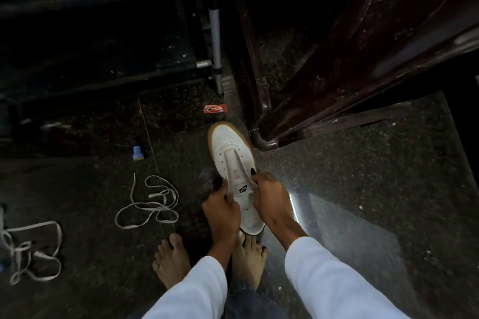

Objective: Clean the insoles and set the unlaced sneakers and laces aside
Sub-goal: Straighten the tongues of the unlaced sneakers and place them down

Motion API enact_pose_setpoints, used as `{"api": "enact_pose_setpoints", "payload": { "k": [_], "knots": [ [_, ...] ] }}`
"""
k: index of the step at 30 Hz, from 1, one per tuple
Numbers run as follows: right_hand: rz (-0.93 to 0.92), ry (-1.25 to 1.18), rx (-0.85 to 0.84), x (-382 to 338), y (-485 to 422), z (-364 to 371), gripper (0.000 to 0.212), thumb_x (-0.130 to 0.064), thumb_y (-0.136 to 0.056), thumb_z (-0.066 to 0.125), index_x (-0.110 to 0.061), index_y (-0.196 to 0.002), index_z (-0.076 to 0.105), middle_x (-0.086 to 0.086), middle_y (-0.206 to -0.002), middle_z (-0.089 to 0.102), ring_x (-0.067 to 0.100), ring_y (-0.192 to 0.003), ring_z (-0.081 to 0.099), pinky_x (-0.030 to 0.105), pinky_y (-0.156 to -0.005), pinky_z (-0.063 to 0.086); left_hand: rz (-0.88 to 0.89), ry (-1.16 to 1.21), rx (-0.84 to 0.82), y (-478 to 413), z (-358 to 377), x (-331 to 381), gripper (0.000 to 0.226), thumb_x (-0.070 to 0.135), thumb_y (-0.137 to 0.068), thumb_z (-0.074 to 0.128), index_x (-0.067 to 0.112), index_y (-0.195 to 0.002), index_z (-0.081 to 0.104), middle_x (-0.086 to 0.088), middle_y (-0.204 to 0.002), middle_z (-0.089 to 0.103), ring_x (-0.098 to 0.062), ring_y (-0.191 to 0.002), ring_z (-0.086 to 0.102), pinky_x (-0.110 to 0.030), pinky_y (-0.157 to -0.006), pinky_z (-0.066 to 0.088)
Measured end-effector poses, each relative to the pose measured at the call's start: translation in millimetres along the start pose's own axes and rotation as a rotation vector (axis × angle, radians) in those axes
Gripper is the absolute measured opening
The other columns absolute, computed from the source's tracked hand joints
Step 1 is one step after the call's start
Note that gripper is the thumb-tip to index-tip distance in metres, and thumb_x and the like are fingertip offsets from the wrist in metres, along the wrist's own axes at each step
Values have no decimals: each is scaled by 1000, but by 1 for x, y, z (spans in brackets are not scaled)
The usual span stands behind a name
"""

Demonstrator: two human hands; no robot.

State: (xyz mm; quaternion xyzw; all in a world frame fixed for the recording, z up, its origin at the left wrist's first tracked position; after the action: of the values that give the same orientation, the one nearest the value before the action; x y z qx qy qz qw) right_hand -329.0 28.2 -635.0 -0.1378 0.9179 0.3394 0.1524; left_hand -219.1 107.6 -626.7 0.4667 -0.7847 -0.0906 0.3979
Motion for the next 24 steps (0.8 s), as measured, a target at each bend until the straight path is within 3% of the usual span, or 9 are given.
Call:
{"api": "enact_pose_setpoints", "payload": {
  "k": [3, 7, 9, 11, 13, 15, 17, 19, 24],
  "knots": [
    [4, -23, 6, -1, -4, 0, 24, -9, -89, 54, -10, -112, 60, 12, -106, 64, 31, -88, 65, 30, -64, 47, 42, -17, -20, -9, 3, -9, 27, 2, -87, 63, 11, -109, 75, -17, -101, 75, -34, -93, 71, -22, -74, 42],
    [30, -12, -1, 0, -6, 7, 20, -12, -91, 53, -11, -110, 56, 13, -108, 62, 34, -92, 65, 33, -66, 48, 140, -14, -85, -14, 1, -12, 25, 19, -93, 57, 14, -112, 73, -13, -104, 75, -29, -96, 71, -25, -76, 48],
    [66, -25, -19, -3, -2, 4, 27, -18, -94, 50, -15, -121, 51, 12, -119, 59, 34, -103, 63, 36, -74, 51, 177, -53, -182, -8, 0, -11, 37, 32, -98, 47, 15, -126, 63, -14, -120, 70, -32, -110, 66, -30, -84, 48],
    [-9, 98, -31, -15, 8, 0, 52, -25, -95, 53, -15, -143, 37, 14, -143, 44, 35, -126, 49, 43, -95, 49, 214, -276, -260, 4, -3, -12, 49, 34, -101, 41, 16, -147, 41, -14, -148, 47, -34, -135, 46, -41, -104, 43],
    [-110, 246, -11, -35, 25, -8, 71, -36, -95, 54, -13, -153, 20, 14, -160, 22, 35, -146, 23, 48, -112, 33, 333, -519, -191, 18, -17, -7, 58, 39, -99, 31, 12, -151, 32, -16, -156, 34, -35, -144, 33, -48, -113, 35],
    [-157, 325, 44, -52, 43, -22, 72, -40, -95, 52, -13, -154, 20, 11, -162, 15, 33, -150, 13, 51, -115, 28, 371, -635, -155, 31, -39, 2, 64, 44, -96, 21, 13, -151, 31, -14, -158, 31, -33, -147, 27, -51, -115, 29],
    [-165, 375, 73, -66, 62, -37, 67, -44, -97, 37, -15, -154, 18, 9, -163, 9, 31, -150, 8, 53, -116, 25, 363, -693, -164, 42, -64, 11, 66, 47, -96, 15, 16, -154, 23, -12, -161, 22, -31, -151, 16, -52, -119, 18],
    [-176, 380, 25, -81, 81, -54, 69, -49, -95, 17, -19, -156, 6, 5, -162, -7, 28, -150, -6, 55, -117, 16, 333, -706, -127, 53, -100, 25, 66, 50, -96, 17, 17, -153, 26, -13, -161, 24, -31, -150, 17, -54, -119, 18],
    [-204, 354, 84, -141, 135, -113, 69, -49, -93, 22, -19, -155, 16, 7, -164, 4, 26, -150, 0, 56, -116, 26, 345, -685, -34, 84, -192, 75, 66, 52, -95, 22, 18, -150, 36, -15, -157, 33, -32, -148, 26, -56, -116, 26]
  ]
}}
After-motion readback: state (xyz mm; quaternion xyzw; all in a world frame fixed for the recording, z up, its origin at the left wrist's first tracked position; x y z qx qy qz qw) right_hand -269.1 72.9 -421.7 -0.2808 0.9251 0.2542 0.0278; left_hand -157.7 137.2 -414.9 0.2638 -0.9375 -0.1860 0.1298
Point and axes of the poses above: each hand's wrist, its own y-axis away from the middle knuckle, its own z-axis out of the palm, x = y × z, the point moved 6 cm from there along -y, towards the middle knuckle
